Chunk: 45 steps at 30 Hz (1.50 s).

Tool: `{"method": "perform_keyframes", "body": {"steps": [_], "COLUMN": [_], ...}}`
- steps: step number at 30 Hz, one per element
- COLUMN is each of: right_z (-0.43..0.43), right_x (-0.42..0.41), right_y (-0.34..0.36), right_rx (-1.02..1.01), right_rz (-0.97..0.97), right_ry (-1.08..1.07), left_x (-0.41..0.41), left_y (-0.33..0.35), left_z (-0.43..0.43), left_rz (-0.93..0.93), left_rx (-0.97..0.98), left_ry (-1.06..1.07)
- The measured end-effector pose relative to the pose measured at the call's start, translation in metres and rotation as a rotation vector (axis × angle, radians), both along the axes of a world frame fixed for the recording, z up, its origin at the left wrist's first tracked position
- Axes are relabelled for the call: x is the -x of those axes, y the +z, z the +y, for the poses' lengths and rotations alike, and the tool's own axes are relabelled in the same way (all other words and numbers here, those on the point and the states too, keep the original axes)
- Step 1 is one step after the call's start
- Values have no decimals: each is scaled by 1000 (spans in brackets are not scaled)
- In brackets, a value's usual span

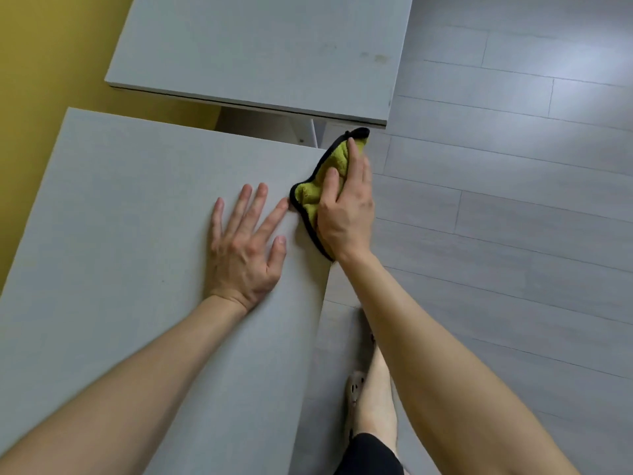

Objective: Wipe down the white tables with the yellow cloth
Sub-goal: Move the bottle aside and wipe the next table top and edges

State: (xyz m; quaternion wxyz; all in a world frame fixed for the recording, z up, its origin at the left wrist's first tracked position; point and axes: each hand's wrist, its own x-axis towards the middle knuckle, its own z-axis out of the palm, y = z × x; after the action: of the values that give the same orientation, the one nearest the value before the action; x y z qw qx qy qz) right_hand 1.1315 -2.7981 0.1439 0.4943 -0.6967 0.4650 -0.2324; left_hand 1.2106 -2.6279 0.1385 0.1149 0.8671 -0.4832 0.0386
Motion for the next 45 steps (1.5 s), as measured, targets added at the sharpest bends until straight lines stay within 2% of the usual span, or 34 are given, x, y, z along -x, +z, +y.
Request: {"method": "perform_keyframes", "body": {"steps": [3, 8, 10, 15, 17, 21, 25, 27, 32, 34, 39, 42, 45], "right_z": [42, 143, 128, 23, 11, 89, 170, 148, 29, 22, 129, 195, 187], "right_x": [32, 113, 104, 19, 13, 69, 129, 113, 32, 30, 108, 166, 159], "right_y": [-1, 3, 2, 0, 0, 2, 7, 9, 7, 8, 10, 8, 13], "right_rx": [-23, -9, -8, 42, 48, 11, -12, -24, 39, 32, -10, -33, -45], "right_rz": [-66, -8, -1, -30, -52, -114, -80, -74, -68, -67, -114, -89, -84], "right_ry": [10, 214, 232, 52, 26, 15, 124, 143, 49, 53, 120, 209, 217], "left_x": [0, -3, -3, -2, -1, -1, -1, -1, 1, 3, 5, 15, 42], "left_y": [-1, -2, -2, -3, -1, 3, 4, 4, 4, 7, 13, 12, 19], "left_z": [1, -1, -3, 0, -1, -2, -5, -4, -1, -2, 7, 26, 66], "left_rz": [13, 11, 15, 11, 13, 12, 17, 21, 8, -5, -56, 62, 137], "left_rx": [10, 28, 33, 38, 27, 22, 12, 20, 115, 159, 101, -11, -51], "left_ry": [-15, 1, 2, 23, 28, 21, 21, 23, 38, 57, 52, 0, 8]}}
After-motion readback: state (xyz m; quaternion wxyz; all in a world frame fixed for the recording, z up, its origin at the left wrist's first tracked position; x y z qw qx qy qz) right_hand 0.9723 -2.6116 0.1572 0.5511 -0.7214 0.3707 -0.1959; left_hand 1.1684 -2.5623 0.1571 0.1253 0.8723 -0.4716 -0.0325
